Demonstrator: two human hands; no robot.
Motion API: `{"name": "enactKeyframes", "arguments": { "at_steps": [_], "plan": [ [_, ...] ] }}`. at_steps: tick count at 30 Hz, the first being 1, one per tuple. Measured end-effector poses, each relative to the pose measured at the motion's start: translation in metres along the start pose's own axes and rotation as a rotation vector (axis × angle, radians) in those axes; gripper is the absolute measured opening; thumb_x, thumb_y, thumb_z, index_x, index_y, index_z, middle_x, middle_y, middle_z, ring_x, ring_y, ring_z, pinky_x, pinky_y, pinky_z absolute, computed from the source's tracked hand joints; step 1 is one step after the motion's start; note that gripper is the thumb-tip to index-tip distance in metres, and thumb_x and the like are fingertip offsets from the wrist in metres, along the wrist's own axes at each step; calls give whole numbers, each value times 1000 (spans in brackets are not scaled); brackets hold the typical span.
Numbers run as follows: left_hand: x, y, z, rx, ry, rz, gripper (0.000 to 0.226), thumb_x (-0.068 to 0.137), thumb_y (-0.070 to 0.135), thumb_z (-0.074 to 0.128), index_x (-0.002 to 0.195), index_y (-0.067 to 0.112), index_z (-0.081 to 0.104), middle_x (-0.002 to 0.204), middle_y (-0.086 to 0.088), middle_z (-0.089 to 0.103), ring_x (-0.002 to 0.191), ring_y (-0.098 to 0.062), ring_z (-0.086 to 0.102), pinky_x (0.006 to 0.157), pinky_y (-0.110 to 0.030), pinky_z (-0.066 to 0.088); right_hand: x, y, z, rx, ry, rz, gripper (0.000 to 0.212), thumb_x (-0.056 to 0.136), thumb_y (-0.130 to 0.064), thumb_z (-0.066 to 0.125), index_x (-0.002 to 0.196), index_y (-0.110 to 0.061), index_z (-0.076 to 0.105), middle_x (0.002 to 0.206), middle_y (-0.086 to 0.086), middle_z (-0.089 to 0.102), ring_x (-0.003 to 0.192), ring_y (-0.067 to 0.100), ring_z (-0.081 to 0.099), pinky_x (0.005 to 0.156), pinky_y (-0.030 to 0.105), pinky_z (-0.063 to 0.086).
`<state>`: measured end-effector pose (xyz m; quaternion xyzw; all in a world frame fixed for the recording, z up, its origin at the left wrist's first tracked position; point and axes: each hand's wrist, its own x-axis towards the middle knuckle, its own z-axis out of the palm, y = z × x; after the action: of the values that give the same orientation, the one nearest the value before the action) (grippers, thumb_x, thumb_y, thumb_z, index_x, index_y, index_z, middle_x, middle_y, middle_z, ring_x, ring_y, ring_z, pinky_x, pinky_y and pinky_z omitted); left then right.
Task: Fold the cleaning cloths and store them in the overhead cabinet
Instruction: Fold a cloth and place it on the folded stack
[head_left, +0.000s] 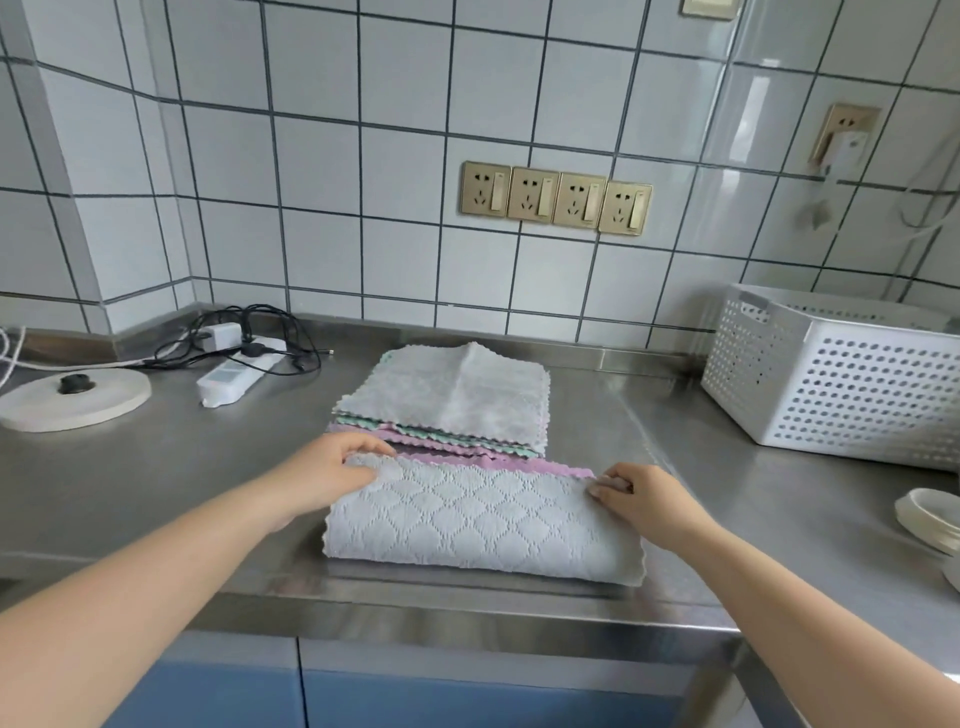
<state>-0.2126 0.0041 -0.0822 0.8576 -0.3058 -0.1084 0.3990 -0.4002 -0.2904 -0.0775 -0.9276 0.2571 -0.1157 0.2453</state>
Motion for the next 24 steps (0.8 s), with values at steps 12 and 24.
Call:
{"name": "enactKeyframes", "arguments": {
  "at_steps": [12,24],
  "plan": [
    [53,-15,14,298,194,-22,34,91,24,55,125,22,51,116,-18,60,54,-3,44,44,-18,28,65,5,23,-60,35,46,24,90,-31,58,85,-8,64,75,0,61,74,21,55,54,22,35],
    [51,-1,16,619,271,133,43,93,28,50,135,23,47,138,1,47,125,-21,44,100,-34,37,60,-10,22,-336,151,-83,32,91,-31,54,121,-21,55,124,4,54,99,24,61,79,30,48]
  ]
}}
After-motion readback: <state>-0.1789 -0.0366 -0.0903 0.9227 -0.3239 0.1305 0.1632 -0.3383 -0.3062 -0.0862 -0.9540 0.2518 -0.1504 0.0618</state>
